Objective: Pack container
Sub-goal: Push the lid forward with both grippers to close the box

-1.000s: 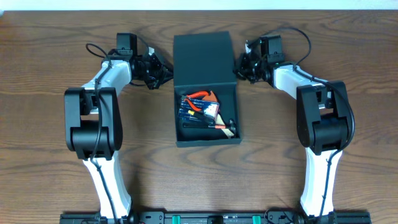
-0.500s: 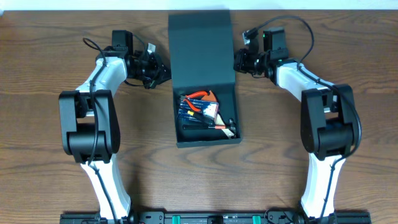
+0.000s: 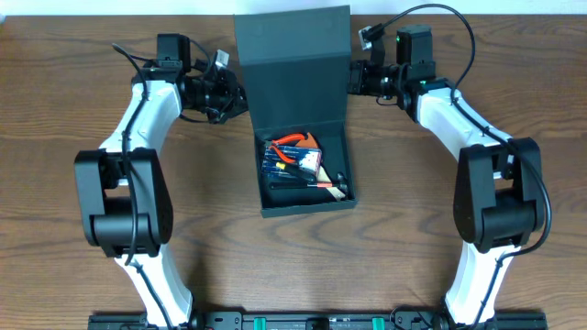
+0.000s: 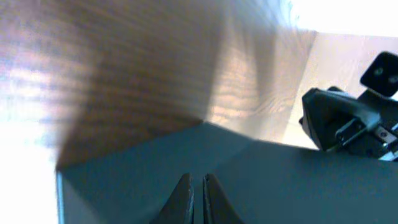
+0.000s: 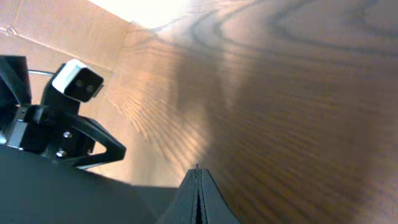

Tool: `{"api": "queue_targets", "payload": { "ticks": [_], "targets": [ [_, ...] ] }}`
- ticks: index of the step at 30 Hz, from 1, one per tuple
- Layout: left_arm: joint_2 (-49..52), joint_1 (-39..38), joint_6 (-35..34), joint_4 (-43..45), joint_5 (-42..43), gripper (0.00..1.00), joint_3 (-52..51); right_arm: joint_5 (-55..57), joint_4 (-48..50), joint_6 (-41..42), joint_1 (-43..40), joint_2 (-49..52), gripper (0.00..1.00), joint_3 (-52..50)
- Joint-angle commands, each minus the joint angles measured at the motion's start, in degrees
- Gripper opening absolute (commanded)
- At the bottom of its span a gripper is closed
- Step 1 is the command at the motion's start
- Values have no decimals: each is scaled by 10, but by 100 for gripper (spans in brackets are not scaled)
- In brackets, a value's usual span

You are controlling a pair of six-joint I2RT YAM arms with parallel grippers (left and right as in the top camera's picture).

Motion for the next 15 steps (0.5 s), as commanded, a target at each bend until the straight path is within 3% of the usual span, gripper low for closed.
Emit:
{"api": "queue_targets", "payload": {
  "ticks": [1, 15],
  "targets": [
    [-30, 3, 59, -41, -19, 6, 11, -30, -43, -38, 8, -45, 1, 7],
    [-104, 3, 157, -195, -116, 6, 11, 43, -342, -210, 9, -176, 1, 7]
  ]
}}
